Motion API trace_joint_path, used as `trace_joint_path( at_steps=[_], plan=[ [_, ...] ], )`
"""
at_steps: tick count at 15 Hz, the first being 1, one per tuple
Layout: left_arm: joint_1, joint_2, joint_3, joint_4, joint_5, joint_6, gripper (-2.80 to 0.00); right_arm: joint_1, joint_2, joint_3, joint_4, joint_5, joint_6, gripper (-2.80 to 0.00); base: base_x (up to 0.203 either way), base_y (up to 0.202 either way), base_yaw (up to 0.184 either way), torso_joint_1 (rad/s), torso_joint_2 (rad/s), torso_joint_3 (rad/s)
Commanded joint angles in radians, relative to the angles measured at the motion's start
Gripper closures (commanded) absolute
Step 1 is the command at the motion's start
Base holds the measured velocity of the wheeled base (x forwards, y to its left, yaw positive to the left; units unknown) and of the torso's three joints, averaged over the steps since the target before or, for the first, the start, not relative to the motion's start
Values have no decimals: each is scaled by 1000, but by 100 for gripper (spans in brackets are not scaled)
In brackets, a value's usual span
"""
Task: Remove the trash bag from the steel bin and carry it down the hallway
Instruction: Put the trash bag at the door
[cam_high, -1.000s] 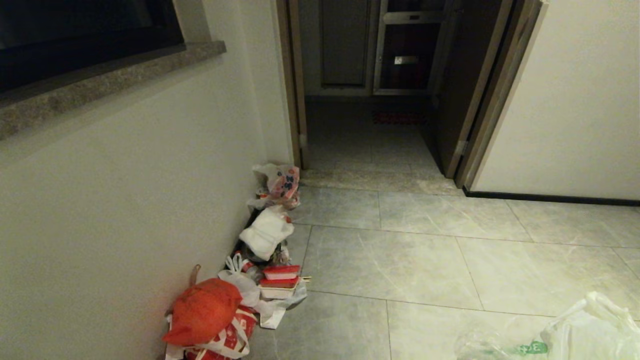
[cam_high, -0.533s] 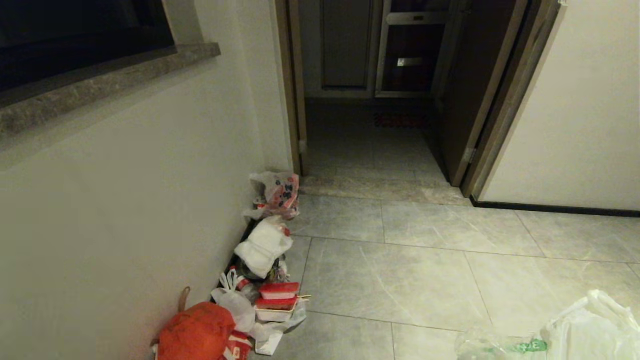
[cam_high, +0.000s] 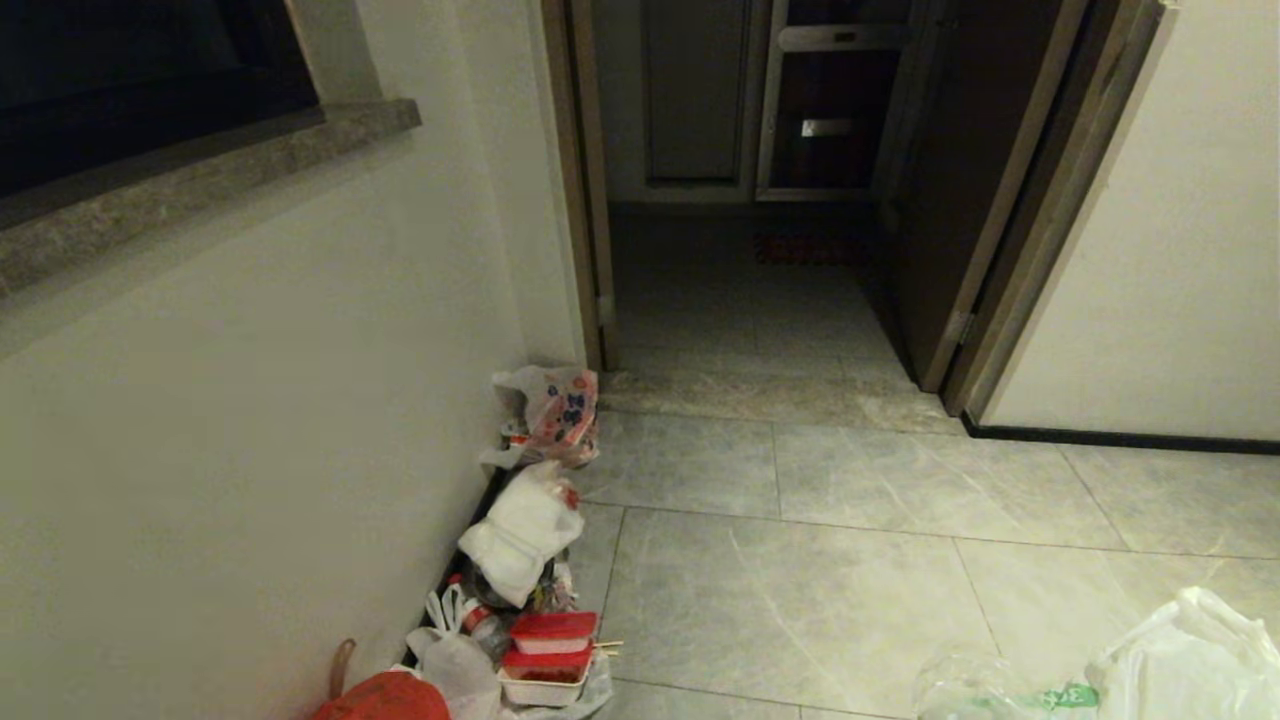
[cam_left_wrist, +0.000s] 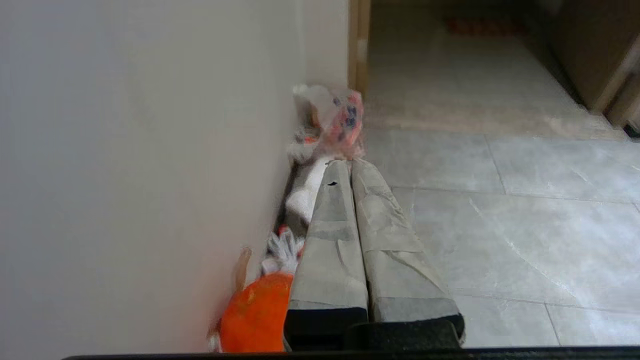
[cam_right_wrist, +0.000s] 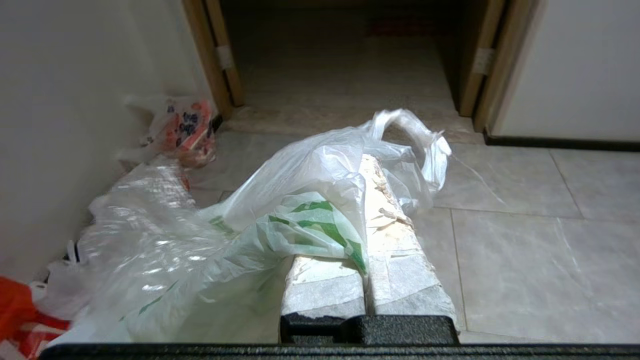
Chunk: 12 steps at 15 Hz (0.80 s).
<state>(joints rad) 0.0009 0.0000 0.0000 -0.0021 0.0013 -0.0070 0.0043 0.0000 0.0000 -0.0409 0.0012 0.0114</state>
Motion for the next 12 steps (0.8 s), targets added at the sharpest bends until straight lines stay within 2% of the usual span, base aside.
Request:
trace_joint_path(
  at_steps=[1, 10, 12],
  plan=[
    [-1, 0, 0, 1, 0, -1, 0, 0, 2, 14, -2, 0, -1, 0, 196, 0, -2, 9, 6, 5],
    [-1, 0, 0, 1, 0, -1, 0, 0, 2, 14, -2, 0, -1, 0, 195, 0, 1, 3, 3, 4],
    [-1, 2, 0, 1, 0, -1, 0, 0, 2, 14, -2, 0, -1, 0, 79, -5, 1, 1, 1, 1]
  ],
)
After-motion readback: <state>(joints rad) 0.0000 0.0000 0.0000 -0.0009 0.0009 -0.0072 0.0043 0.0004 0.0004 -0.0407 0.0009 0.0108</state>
